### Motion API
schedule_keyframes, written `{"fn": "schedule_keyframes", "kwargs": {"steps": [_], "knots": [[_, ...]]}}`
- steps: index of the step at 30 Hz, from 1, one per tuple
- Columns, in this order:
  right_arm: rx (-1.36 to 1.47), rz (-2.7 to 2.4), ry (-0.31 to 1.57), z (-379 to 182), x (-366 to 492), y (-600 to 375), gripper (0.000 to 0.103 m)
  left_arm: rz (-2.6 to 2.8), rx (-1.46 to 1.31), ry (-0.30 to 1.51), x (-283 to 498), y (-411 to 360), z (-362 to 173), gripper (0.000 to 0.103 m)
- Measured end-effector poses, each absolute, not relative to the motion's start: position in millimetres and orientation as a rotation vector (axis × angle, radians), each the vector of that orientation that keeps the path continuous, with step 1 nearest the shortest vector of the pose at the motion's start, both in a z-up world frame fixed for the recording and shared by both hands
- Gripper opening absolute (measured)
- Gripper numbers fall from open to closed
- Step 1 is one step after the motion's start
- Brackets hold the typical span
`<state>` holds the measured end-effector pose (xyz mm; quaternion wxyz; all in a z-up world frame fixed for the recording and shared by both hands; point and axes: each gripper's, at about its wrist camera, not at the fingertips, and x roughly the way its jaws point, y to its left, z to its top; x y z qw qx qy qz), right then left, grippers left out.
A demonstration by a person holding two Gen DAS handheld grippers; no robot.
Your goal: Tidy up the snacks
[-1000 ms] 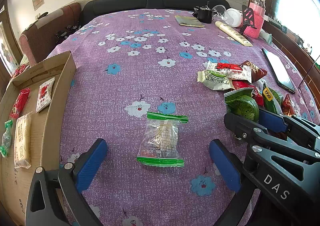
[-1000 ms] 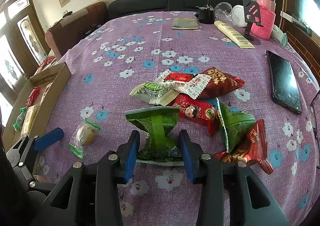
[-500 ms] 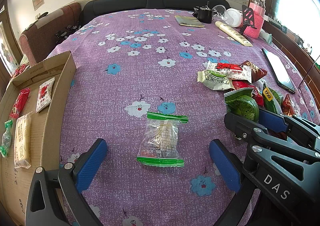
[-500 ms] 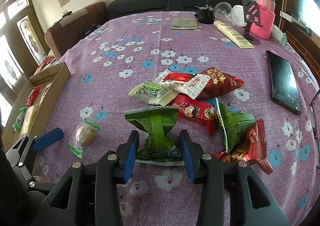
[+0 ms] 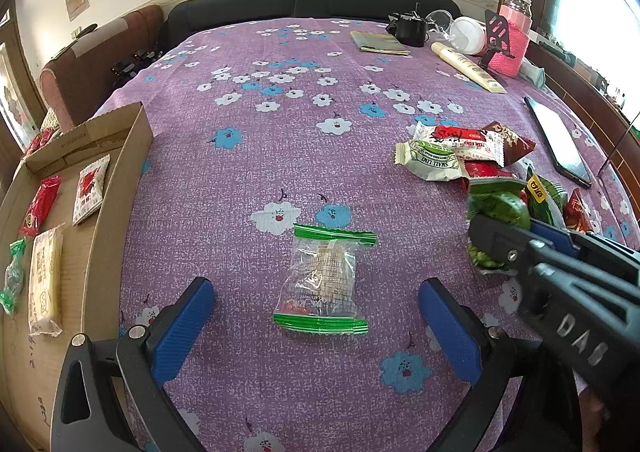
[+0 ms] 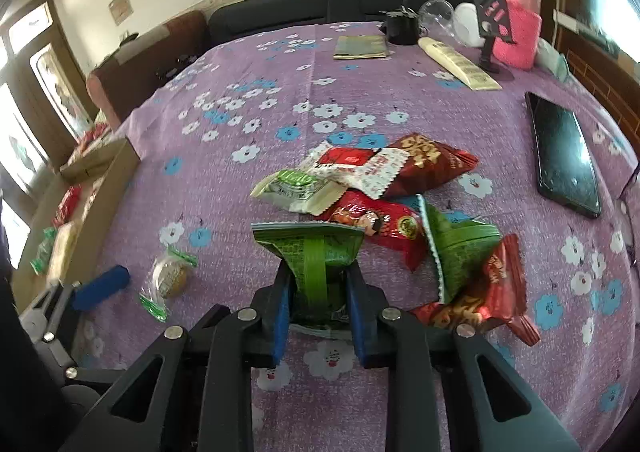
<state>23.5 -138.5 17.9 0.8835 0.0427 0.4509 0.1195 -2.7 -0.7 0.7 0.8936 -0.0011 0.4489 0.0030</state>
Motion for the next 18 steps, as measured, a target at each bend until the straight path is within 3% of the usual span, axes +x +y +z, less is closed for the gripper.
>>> {"fn": "schedule_keyframes", "kwargs": {"steps": [18], "knots": [[0.152, 0.265, 0.912, 30, 20, -148, 0.024, 0.007, -0.003, 0.931, 0, -3, 1, 0.103]]}}
